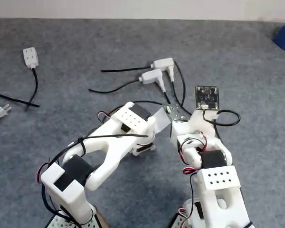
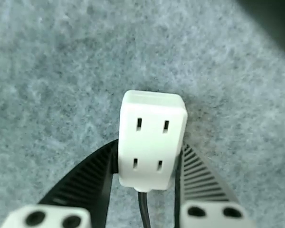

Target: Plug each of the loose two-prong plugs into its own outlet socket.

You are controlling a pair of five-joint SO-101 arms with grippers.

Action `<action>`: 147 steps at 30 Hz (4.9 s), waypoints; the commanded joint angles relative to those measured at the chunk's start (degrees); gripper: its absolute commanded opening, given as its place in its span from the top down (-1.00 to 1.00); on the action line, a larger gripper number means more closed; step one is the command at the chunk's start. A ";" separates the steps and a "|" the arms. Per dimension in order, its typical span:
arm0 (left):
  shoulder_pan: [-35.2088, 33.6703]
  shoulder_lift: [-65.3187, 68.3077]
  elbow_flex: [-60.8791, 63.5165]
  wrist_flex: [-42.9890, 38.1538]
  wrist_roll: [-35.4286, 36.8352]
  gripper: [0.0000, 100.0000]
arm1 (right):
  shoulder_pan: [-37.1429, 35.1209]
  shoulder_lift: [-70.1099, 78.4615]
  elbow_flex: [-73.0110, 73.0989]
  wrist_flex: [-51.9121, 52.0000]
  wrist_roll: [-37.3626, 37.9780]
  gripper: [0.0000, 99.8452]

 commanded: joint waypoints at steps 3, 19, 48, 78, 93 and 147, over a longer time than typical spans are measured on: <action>8.84 -9.01 10.86 -2.90 -0.09 0.99 | 0.13 -0.22 -1.36 -0.57 -0.62 0.99; 16.04 -31.96 26.59 -6.51 3.87 0.54 | -0.13 -0.13 -1.36 -0.66 -0.62 0.99; -25.19 -61.58 34.42 -3.08 4.13 0.48 | -17.45 -0.40 -1.63 4.35 -4.92 0.99; -27.30 -46.20 22.29 -19.87 13.89 0.47 | -25.89 -0.13 -24.04 20.88 2.37 0.99; -17.19 -45.76 17.01 -16.53 14.68 0.47 | -31.25 -0.04 -18.68 17.19 3.25 0.99; -48.04 -45.58 35.03 -34.81 14.68 0.48 | -14.73 9.98 -14.02 18.95 -6.51 0.99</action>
